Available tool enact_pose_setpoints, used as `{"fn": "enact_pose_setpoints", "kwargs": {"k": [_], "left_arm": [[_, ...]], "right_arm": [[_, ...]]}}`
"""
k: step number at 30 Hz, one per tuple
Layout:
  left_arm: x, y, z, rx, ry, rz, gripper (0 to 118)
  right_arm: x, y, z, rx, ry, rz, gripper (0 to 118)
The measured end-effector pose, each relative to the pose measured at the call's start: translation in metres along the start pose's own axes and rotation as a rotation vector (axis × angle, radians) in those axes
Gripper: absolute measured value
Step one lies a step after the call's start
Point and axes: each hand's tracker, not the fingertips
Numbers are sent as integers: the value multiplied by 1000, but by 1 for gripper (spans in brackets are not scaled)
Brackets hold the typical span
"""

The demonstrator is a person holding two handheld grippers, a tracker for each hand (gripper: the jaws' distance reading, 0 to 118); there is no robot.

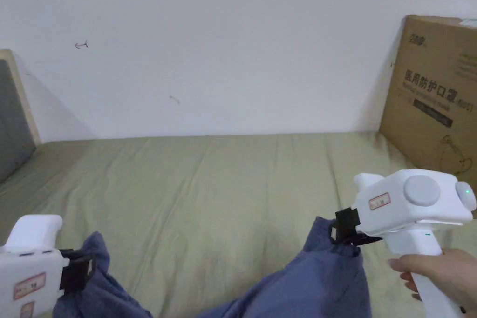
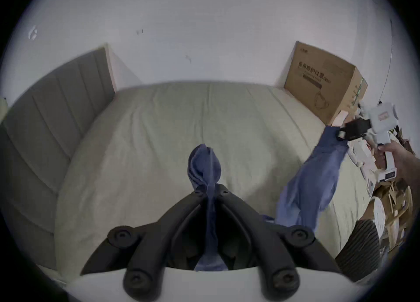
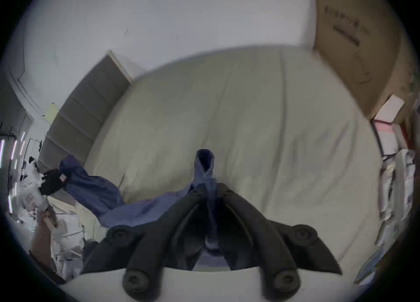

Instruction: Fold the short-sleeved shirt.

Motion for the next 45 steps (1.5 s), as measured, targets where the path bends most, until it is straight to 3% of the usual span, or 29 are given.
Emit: {"fn": "enact_pose_setpoints", "kwargs": {"k": [5,8,9,11,12,16,23,32,37,43,45], "left_arm": [[-2,55,49,121,29,-22,4],[0,82,69,179,47,-24,4],[0,90,75,196,48,-20,4],[0,103,81,216,43,-4,4],[0,110,83,228,38,6,4],[6,135,84,257,37,-3,4],[9,165,46,272,20,64,4],[8,161,-25,321,1,190,4],[4,106,-66,201,3,257,4],[7,-35,-124,-232,19,201,4],[8,-80,-131,-346,-24,217,4]], "right_arm": [[12,16,92,165,-42,-33,7],[10,15,67,243,-60,-55,7],[18,26,99,252,-132,-90,7],[12,30,90,281,-183,-74,7],[25,54,159,302,-163,-70,7],[29,86,190,403,-199,-23,7],[22,118,189,437,-265,-46,7],[57,122,133,491,-259,-138,7],[82,66,78,365,-249,-123,7],[126,-78,-11,-14,-258,-180,7],[135,-124,-30,-131,-261,-162,7]]}}
